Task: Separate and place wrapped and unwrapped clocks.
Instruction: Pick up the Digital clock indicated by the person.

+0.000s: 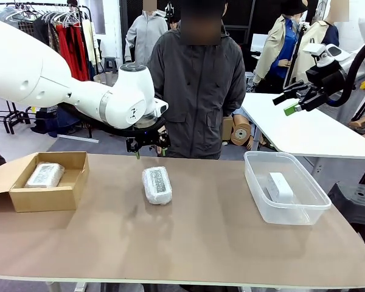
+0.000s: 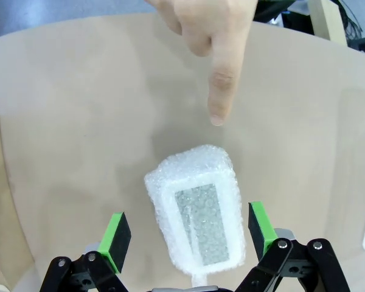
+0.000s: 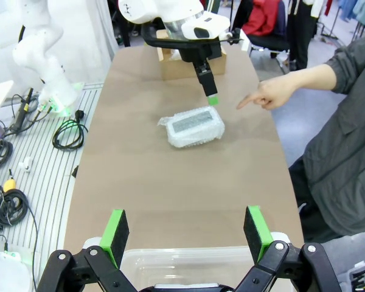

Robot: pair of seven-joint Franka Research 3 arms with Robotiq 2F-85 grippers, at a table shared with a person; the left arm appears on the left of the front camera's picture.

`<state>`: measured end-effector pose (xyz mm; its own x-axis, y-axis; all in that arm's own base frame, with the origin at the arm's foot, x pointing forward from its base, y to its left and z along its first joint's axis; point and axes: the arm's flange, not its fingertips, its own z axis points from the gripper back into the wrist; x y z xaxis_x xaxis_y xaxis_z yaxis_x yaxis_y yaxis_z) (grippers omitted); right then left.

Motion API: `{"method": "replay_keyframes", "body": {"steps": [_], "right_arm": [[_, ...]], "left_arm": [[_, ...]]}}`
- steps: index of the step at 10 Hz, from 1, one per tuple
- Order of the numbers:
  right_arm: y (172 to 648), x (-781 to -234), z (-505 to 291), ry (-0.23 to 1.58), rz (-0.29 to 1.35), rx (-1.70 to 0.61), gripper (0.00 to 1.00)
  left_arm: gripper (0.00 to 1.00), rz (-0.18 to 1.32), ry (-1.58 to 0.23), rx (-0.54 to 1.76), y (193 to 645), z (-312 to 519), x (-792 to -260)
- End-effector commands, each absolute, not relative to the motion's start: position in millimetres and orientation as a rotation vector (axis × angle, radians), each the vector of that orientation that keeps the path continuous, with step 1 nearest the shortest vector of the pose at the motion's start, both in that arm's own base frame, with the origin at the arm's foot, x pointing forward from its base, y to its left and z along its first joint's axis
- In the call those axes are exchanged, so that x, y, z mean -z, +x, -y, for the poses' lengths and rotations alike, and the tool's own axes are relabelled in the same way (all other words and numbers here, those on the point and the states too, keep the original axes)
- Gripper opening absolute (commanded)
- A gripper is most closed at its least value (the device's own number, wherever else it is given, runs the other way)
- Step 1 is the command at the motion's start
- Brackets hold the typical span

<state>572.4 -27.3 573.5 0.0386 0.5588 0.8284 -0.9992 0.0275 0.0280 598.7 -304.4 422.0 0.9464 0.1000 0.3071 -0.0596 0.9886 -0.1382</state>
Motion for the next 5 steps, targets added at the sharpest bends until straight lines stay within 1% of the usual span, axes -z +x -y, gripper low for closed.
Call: {"method": "replay_keyframes", "body": {"steps": [1, 4, 5], "right_arm": [[572.6, -575.4, 27.8, 0.771, 0.748, -1.4, 1.0], [572.6, -575.4, 27.8, 0.771, 0.748, -1.4, 1.0], [572.6, -575.4, 27.8, 0.771, 0.748, -1.4, 1.0]], "left_arm": [[1.0, 0.311, -0.13, -0.127, 600.1, 300.5, -420.2], [1.0, 0.313, -0.128, -0.103, 600.2, 301.3, -419.0], [1.0, 0.26, -0.144, -0.171, 601.7, 305.8, -415.5]]}}
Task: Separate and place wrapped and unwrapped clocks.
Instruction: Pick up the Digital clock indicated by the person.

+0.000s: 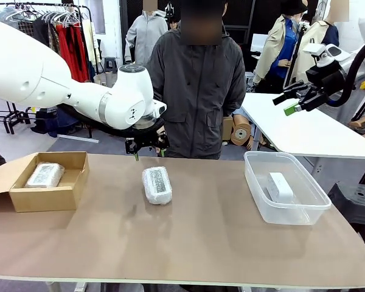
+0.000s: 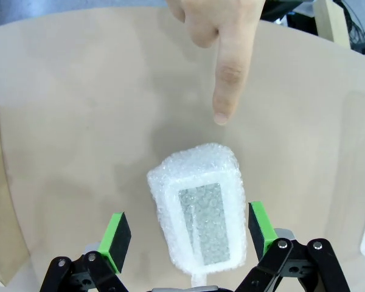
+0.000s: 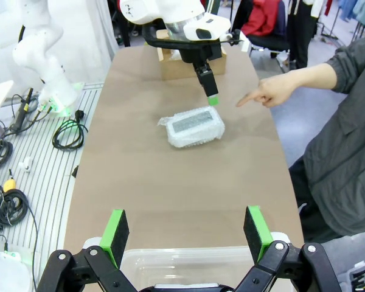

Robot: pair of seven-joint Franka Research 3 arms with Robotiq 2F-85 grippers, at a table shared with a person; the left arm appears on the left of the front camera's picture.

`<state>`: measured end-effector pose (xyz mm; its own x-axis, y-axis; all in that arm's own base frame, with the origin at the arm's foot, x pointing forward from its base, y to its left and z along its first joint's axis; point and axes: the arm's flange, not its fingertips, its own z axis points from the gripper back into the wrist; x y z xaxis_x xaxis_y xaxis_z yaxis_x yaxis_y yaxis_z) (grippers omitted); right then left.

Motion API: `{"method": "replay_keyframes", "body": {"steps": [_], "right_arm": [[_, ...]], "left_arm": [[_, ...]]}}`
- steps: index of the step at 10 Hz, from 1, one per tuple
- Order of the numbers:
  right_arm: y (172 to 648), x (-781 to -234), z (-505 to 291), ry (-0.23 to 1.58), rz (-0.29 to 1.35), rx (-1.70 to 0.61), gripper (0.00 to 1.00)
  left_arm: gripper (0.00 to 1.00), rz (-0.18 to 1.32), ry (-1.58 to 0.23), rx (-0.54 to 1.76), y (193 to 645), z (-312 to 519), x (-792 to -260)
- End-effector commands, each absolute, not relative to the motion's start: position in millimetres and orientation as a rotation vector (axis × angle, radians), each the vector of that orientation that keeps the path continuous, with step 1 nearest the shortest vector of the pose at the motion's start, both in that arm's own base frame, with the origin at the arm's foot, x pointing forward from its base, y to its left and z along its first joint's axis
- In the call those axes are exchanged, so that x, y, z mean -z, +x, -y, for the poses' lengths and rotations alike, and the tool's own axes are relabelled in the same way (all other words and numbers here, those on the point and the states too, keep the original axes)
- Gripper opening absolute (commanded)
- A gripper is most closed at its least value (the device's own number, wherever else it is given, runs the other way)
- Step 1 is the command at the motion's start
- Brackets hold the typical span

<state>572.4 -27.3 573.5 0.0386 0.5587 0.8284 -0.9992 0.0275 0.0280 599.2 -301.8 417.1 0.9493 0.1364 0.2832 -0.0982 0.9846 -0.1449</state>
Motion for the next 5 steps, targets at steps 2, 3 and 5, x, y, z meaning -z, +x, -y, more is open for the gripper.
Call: {"method": "replay_keyframes", "body": {"steps": [2, 3, 5], "right_arm": [[572.6, -575.4, 27.8, 0.771, 0.748, -1.4, 1.0], [572.6, -575.4, 27.8, 0.771, 0.748, -1.4, 1.0], [572.6, -575.4, 27.8, 0.771, 0.748, -1.4, 1.0]], "left_arm": [[1.0, 0.233, -0.18, -0.281, 596.6, 311.1, -411.3], [1.0, 0.215, -0.173, -0.316, 594.8, 313.7, -406.8], [1.0, 0.212, -0.142, -0.319, 592.0, 322.0, -391.3]]}}
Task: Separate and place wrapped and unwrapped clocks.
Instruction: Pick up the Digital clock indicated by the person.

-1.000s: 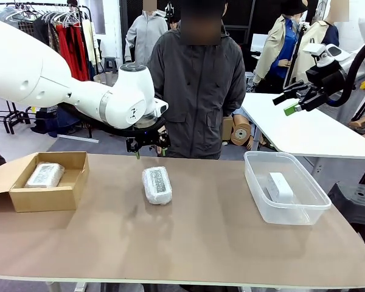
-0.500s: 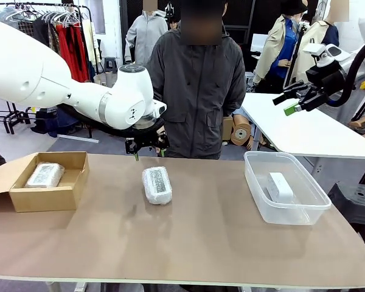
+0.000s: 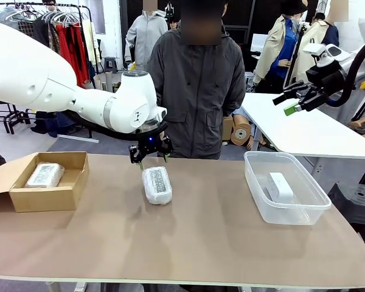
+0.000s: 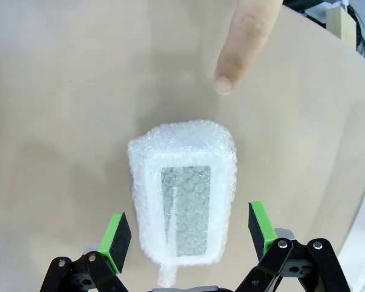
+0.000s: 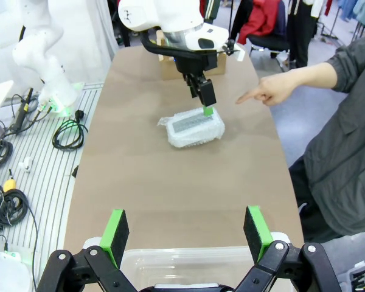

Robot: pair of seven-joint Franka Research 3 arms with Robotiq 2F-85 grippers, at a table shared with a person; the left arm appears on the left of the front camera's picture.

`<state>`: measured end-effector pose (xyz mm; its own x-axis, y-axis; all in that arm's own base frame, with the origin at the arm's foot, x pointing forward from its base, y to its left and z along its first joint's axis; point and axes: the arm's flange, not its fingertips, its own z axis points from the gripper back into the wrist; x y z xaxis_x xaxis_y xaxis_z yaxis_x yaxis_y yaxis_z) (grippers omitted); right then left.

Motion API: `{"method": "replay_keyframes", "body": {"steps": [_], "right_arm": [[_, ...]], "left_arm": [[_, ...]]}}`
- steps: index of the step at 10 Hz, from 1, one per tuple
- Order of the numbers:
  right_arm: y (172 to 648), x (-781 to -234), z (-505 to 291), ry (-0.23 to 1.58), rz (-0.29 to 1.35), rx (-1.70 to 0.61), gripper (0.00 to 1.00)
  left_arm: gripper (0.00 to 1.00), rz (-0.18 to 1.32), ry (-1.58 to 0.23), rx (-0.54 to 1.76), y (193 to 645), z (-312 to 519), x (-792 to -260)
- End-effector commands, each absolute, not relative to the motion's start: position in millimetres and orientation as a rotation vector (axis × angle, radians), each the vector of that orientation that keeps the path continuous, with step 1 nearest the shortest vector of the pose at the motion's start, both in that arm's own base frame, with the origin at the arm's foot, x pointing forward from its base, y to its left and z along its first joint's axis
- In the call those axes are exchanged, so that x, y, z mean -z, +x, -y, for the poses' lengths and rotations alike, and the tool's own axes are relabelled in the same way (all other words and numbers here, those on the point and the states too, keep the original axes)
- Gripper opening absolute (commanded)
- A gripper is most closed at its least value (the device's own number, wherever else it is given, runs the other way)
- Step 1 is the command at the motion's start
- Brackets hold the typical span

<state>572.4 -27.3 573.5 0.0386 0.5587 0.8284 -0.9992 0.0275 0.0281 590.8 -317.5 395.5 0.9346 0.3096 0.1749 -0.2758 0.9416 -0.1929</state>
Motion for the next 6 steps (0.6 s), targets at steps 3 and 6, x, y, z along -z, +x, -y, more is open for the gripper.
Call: {"method": "replay_keyframes", "body": {"steps": [3, 6], "right_arm": [[572.6, -575.4, 27.8, 0.771, 0.748, -1.4, 1.0], [572.6, -575.4, 27.8, 0.771, 0.748, -1.4, 1.0]], "left_arm": [[1.0, 0.172, -0.084, -0.313, 593.2, 328.6, -376.7], [1.0, 0.156, -0.055, -0.327, 596.1, 334.6, -369.5]]}}
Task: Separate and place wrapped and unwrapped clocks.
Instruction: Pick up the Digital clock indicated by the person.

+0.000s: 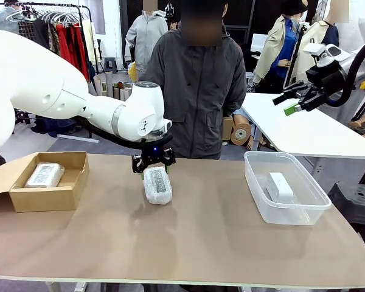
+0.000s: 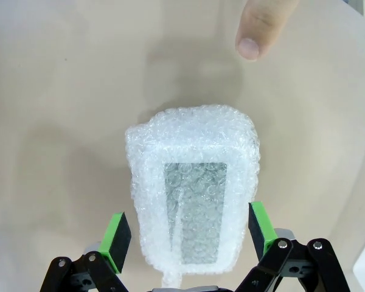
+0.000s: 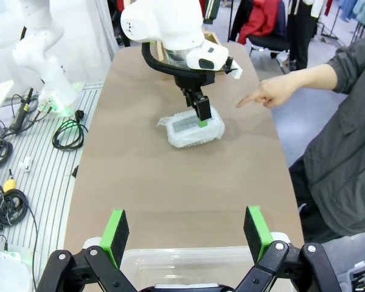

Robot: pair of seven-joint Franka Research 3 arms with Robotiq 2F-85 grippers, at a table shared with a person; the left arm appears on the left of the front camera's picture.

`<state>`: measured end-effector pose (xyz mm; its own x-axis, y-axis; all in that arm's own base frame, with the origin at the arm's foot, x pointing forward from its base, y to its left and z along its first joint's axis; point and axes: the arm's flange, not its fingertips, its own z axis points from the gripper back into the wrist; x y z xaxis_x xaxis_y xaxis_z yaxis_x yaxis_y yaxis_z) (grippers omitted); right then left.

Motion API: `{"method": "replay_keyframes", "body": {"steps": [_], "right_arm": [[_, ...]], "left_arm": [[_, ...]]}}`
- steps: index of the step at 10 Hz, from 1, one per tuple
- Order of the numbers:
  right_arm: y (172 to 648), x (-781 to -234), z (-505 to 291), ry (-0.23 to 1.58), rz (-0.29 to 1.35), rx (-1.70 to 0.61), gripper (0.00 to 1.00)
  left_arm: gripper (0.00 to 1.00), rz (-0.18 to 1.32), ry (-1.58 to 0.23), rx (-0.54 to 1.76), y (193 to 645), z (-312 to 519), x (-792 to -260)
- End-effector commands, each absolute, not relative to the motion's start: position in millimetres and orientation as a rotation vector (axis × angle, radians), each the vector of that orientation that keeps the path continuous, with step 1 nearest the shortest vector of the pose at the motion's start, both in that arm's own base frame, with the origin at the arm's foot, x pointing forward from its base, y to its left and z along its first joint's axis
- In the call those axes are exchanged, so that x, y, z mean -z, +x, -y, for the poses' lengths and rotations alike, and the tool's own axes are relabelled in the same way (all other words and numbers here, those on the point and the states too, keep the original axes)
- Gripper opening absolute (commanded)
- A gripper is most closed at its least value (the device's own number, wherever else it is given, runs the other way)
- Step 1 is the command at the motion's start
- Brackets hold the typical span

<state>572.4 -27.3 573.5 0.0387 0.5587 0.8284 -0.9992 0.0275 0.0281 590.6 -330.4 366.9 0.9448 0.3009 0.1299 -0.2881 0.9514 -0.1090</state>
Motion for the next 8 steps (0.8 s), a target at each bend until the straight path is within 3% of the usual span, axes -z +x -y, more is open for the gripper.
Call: {"method": "replay_keyframes", "body": {"steps": [1, 8], "right_arm": [[572.6, -575.4, 27.8, 0.771, 0.748, -1.4, 1.0], [572.6, -575.4, 27.8, 0.771, 0.748, -1.4, 1.0]], "left_arm": [[1.0, 0.154, -0.049, -0.332, 596.1, 336.5, -366.2], [1.0, 0.12, -0.024, -0.304, 598.3, 339.1, -355.9]]}}
